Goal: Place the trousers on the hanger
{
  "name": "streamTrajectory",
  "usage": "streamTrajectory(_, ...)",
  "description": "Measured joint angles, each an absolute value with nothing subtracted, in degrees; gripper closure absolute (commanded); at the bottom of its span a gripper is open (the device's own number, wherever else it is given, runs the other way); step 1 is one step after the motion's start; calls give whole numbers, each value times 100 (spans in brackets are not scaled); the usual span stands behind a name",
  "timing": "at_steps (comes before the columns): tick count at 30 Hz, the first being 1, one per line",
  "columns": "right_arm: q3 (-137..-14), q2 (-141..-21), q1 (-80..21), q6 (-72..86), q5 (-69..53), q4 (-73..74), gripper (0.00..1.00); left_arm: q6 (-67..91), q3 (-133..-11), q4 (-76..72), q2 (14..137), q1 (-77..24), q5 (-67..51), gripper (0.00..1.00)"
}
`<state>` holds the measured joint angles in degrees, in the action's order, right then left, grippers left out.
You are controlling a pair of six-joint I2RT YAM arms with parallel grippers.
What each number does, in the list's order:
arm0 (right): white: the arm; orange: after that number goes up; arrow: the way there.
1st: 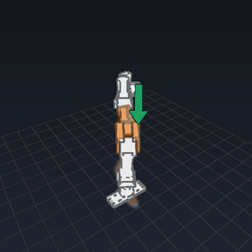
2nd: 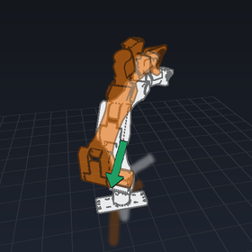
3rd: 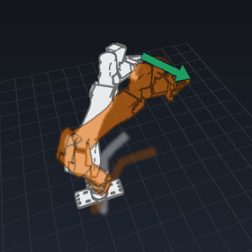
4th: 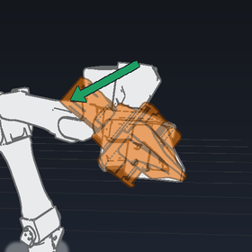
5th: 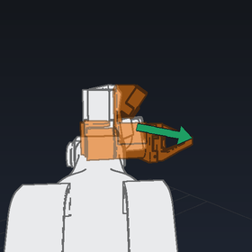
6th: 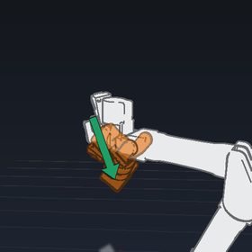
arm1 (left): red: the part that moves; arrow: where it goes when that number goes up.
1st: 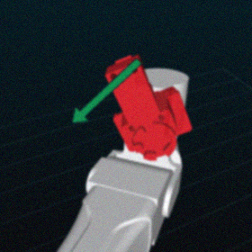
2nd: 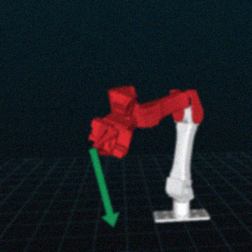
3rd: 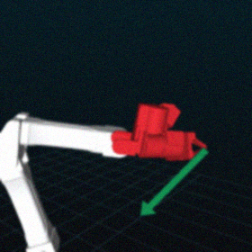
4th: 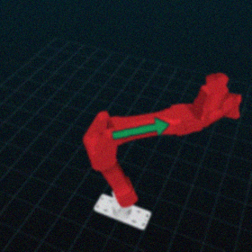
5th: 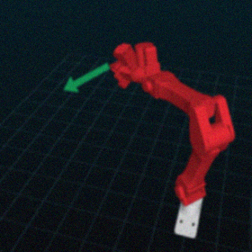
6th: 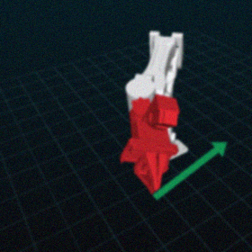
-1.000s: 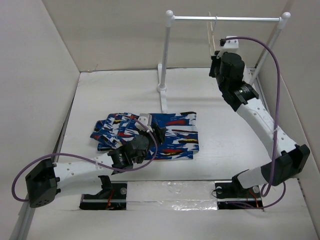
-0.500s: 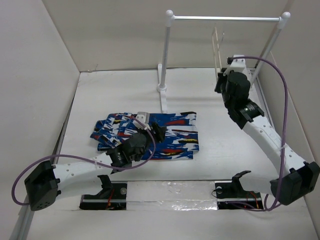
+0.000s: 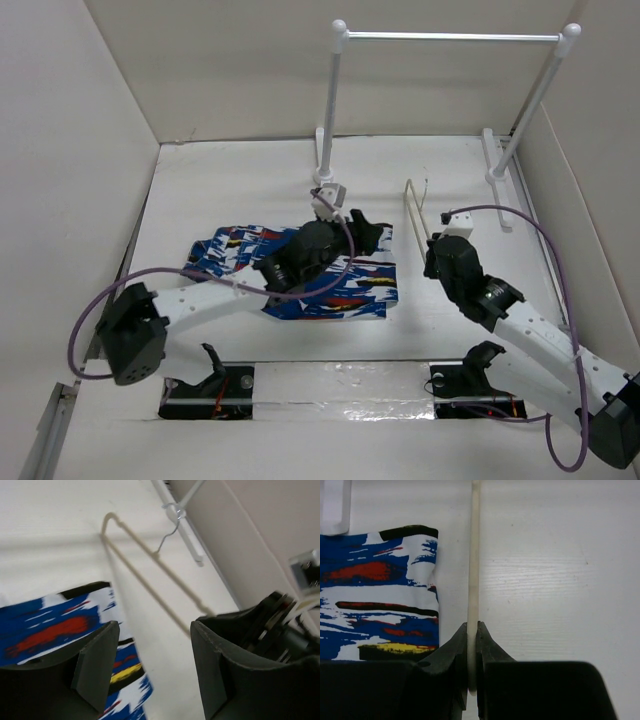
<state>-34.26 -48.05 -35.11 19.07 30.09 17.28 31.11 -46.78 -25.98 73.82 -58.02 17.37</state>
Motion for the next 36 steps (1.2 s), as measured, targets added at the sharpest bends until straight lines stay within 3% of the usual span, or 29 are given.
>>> streamTrajectory(6, -3321, -4593, -3667, 2231, 2995, 1815, 100, 3485, -6364, -2453, 9203, -5813, 1092, 40)
streamTrajectory(12, -3214, -4584, -3990, 2471, 3020, 1844, 100, 3883, -7229, -2152, 10414, -5815, 679, 38)
streamTrajectory(27, -3089, -4431, -4274, 2635, 3133, 1890, 100, 4709, -7314, -2331, 10930, -5815, 148, 46)
streamTrajectory(30, -3087, -4539, -4353, 2709, 3162, 1881, 100, 4805, -7325, -2440, 11078, -5828, 36, 54)
streamTrajectory(33, -3085, -4694, -4386, 2783, 3210, 1892, 100, 4945, -7271, -2578, 11170, -5854, -38, 79)
streamTrajectory(34, -3083, -4740, -4407, 2832, 3212, 1905, 96, 5050, -7199, -2670, 11168, -5854, -34, 95)
streamTrajectory(35, -3065, -4786, -4451, 2867, 3214, 1925, 90, 5231, -7137, -2821, 11166, -5854, -91, 100)
streamTrajectory(36, -3022, -4845, -4508, 2912, 3245, 1925, 72, 5352, -7098, -2939, 11157, -5857, -108, 100)
